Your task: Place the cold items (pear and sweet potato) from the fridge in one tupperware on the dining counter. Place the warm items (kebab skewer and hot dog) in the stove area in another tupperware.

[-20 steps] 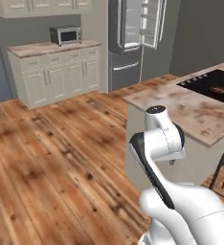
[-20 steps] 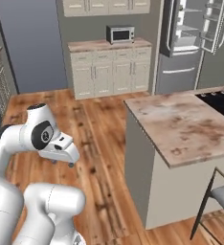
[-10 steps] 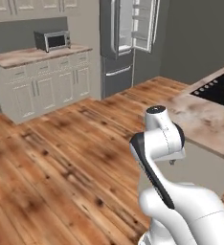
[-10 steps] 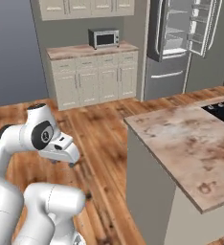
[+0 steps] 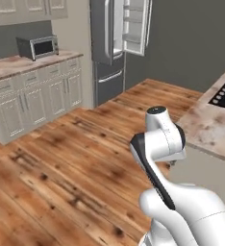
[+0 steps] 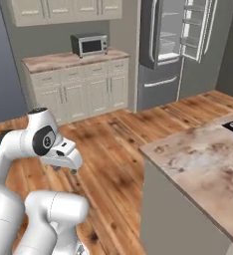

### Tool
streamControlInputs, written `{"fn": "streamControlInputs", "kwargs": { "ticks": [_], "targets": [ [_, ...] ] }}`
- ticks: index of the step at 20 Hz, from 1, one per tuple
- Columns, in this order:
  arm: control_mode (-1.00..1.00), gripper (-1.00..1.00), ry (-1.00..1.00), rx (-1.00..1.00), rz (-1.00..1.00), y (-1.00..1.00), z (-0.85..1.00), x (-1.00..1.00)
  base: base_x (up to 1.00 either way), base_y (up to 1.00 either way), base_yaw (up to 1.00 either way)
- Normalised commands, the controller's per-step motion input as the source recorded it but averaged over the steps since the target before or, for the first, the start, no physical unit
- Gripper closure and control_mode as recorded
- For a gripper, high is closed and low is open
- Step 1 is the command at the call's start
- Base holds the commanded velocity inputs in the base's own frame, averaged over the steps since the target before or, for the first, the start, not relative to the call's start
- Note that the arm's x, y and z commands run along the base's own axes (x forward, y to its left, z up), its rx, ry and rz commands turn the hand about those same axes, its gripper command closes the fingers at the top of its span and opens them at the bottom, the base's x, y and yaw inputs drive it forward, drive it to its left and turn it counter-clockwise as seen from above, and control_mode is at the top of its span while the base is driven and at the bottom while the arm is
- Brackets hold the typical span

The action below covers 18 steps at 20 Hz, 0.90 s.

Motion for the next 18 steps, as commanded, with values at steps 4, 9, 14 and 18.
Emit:
{"fn": "streamControlInputs", "kwargs": {
  "ticks": [4,9,14,18],
  "targets": [
    [1.00,-1.00,0.00,0.00,0.00,0.00,0.00,0.00,1.00,0.66,-0.35],
    [1.00,-1.00,0.00,0.00,0.00,0.00,0.00,0.00,1.00,0.62,-0.38],
    [1.00,-1.00,0.00,0.00,0.00,0.00,0.00,0.00,1.00,0.53,-0.38],
    [1.00,-1.00,0.00,0.00,0.00,0.00,0.00,0.00,1.00,0.46,-0.36]
  ]
}}
